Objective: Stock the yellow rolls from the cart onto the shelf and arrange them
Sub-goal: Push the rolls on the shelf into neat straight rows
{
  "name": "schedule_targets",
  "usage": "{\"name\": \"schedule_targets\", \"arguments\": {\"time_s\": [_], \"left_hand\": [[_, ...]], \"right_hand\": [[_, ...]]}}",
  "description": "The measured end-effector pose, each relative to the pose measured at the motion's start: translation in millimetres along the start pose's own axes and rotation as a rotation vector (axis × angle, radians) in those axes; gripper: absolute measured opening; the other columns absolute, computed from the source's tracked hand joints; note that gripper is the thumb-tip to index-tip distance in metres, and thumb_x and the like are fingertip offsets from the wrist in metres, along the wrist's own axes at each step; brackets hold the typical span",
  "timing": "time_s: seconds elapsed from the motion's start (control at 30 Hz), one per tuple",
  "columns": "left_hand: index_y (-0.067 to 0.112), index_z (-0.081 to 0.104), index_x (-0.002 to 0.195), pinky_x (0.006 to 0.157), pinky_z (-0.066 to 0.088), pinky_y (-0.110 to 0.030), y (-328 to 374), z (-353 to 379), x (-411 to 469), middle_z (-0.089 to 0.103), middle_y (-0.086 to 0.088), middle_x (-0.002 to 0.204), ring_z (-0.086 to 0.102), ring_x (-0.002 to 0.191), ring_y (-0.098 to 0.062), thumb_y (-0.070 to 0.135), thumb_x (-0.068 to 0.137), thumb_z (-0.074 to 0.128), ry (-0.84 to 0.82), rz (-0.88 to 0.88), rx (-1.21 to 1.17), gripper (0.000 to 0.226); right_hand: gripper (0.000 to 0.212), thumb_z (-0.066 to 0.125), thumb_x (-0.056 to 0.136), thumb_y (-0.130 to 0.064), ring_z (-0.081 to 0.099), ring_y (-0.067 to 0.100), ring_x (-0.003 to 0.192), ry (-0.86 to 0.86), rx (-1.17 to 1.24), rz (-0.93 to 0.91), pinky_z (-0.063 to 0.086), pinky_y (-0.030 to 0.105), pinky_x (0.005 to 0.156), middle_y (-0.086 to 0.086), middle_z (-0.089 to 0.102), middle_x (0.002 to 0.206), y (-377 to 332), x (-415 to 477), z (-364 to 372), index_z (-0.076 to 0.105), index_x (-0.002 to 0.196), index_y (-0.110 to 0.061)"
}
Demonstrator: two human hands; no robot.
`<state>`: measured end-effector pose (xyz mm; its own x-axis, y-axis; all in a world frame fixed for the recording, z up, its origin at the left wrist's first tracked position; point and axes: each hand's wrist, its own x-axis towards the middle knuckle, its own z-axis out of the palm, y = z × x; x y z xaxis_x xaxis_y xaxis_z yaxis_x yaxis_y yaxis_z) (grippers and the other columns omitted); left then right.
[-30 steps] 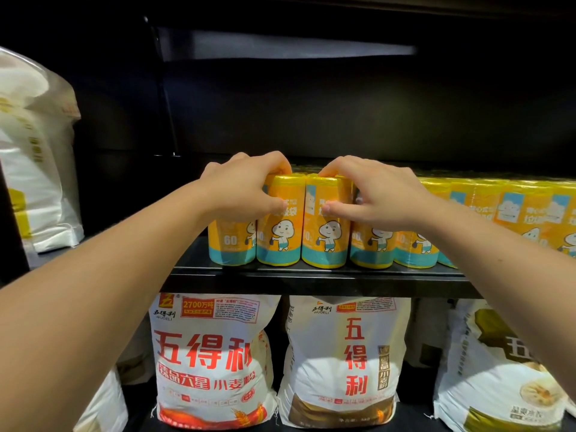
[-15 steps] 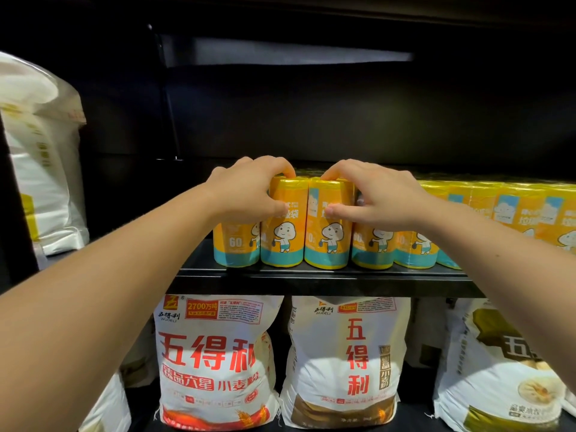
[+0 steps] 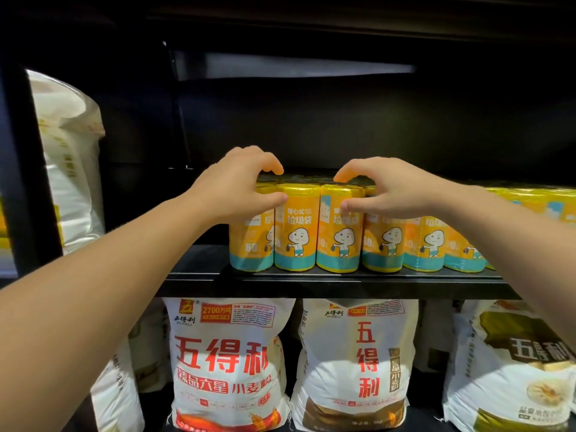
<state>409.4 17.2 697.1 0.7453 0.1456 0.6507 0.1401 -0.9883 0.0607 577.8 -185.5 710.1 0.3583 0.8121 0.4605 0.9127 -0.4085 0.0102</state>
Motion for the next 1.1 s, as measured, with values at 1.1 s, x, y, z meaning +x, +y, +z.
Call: {"name": "schedule_targets", "arguments": {"time_s": [1.1], "left_hand": [[0.029, 0.051, 0.129, 0.078, 0.056, -0.027, -39, 11, -16, 0.055, 0.005, 0.126, 0.060, 0.112, -0.016, 0.015, 0.085, 0.072, -0.155, -0.168, -0.565, 0.051]], "right_hand": [[0.053, 0.055, 0.095, -0.049, 0.054, 0.012, 0.119, 0.052, -0.044, -0.080, 0.053, 0.036, 0.091, -0.010, 0.055, 0.136, -42, 20, 36, 0.039, 0.143, -0.034]]}}
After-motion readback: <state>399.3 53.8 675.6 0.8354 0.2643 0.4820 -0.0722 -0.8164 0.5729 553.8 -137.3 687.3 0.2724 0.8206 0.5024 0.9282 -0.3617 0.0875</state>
